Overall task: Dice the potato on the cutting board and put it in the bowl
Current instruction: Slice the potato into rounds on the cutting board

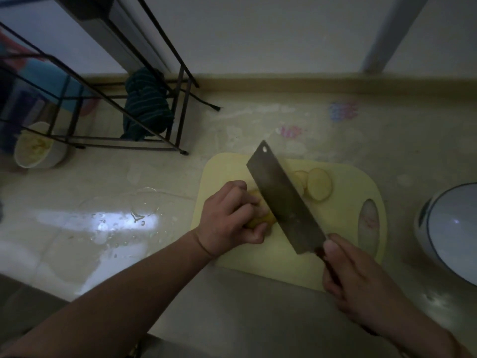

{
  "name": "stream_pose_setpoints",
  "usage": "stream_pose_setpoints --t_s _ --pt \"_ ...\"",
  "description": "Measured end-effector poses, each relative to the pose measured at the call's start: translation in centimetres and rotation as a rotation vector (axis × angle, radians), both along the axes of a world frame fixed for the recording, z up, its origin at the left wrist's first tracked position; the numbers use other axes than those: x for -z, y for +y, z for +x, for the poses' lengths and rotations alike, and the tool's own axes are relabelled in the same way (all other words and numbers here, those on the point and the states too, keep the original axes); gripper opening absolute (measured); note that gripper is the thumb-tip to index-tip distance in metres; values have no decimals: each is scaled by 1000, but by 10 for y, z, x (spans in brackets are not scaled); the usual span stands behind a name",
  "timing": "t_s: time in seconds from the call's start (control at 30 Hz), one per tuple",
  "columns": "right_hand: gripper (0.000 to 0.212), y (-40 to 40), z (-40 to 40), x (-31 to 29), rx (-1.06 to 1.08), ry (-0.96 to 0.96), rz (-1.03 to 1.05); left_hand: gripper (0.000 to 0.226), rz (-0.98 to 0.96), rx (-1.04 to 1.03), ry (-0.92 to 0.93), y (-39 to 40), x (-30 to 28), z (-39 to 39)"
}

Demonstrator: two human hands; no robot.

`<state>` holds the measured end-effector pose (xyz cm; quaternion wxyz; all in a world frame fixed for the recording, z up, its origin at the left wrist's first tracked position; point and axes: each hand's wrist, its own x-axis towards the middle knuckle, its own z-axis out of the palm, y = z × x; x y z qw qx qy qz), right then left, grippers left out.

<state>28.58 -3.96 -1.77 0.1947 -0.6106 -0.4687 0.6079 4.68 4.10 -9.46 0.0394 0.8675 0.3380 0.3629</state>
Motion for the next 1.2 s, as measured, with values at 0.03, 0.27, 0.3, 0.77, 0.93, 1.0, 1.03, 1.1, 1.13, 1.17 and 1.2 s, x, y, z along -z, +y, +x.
stream_pose_setpoints --t_s 0.03,0.27,0.3,0.77,0.93,1.0,1.03,1.1,1.13,1.17,1.2 --pt "49 3 4 1 60 77 -116 25 -7 -1 -1 0 0 0" --pt "62 9 20 8 215 322 -465 27 -21 -15 2 -1 -5 2" --pt "63 9 21 7 247 332 -481 27 -20 -17 2 -1 -5 2" --pt "39 -11 -2 -53 20 -121 90 29 -33 -42 15 -6 -7 -1" --pt "56 -28 -23 -53 -32 -276 235 27 -28 -113 -19 -9 -2 1" --pt "62 -32 -27 -49 -10 -286 231 28 -10 -124 -12 -9 0 2" --pt "65 -34 -28 -47 -4 -290 226 31 -3 -124 -10 -9 0 2" --pt "68 -36 -28 -44 -7 -311 231 37 7 -117 -13 -9 -1 2" --pt "70 -35 -27 -44 -18 -324 230 34 7 -115 -20 -9 -1 2" --pt "70 -35 -28 -45 -26 -332 230 29 9 -115 -26 -9 -2 2" --pt "69 -34 -28 -45 -28 -330 235 25 13 -117 -28 -9 -2 3"
